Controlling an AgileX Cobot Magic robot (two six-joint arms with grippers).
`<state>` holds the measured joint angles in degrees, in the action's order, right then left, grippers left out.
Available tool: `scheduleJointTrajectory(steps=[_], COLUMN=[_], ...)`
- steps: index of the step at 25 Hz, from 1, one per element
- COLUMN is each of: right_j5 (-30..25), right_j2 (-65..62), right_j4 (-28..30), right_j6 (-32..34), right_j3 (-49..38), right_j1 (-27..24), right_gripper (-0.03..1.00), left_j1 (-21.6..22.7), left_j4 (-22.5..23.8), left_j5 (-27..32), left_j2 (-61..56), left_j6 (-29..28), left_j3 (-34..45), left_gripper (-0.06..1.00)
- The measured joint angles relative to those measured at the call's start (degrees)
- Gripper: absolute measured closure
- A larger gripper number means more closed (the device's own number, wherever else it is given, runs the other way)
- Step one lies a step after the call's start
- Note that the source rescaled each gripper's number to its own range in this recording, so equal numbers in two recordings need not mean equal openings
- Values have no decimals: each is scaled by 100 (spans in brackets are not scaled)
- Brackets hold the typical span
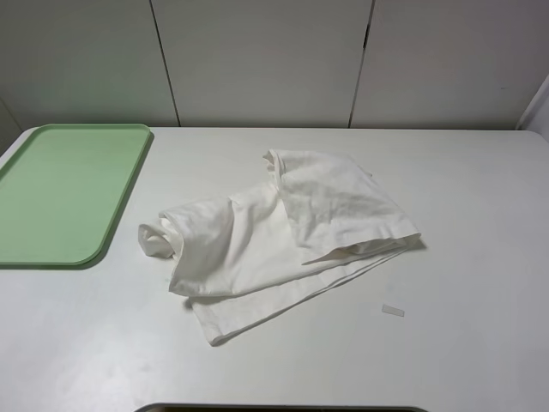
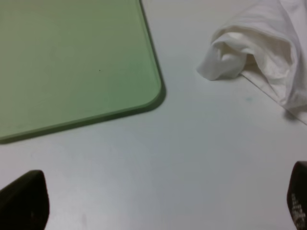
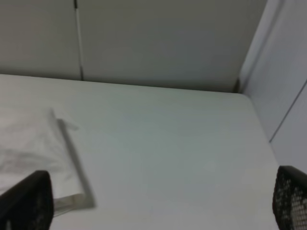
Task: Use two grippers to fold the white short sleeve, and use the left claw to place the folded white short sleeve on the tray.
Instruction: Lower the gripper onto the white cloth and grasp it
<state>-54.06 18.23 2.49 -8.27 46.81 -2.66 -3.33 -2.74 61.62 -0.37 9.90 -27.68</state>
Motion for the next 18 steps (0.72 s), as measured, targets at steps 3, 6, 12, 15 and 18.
scheduleJointTrajectory(steps=[3, 6, 12, 15, 18], right_j5=[-5, -122, -579, -569, -554], right_j2=[-696, -1222, -1853, -1853, -1853], right_j4=[-176, -249, -730, -814, -826], right_j6=[0, 0, 0, 0, 6], right_j3=[-528, -876, -1631, -1806, -1806], right_j1=[0, 0, 0, 0, 0], right_gripper=[-3, -3, -3, -3, -3], left_j1=[0, 0, 0, 0, 0], left_j4=[0, 0, 0, 0, 0], left_j5=[0, 0, 0, 0, -5], left_j2=[0, 0, 0, 0, 0], left_j6=[0, 0, 0, 0, 0], left_j3=[0, 0, 0, 0, 0], left_gripper=[-6, -6, -6, -6, -6])
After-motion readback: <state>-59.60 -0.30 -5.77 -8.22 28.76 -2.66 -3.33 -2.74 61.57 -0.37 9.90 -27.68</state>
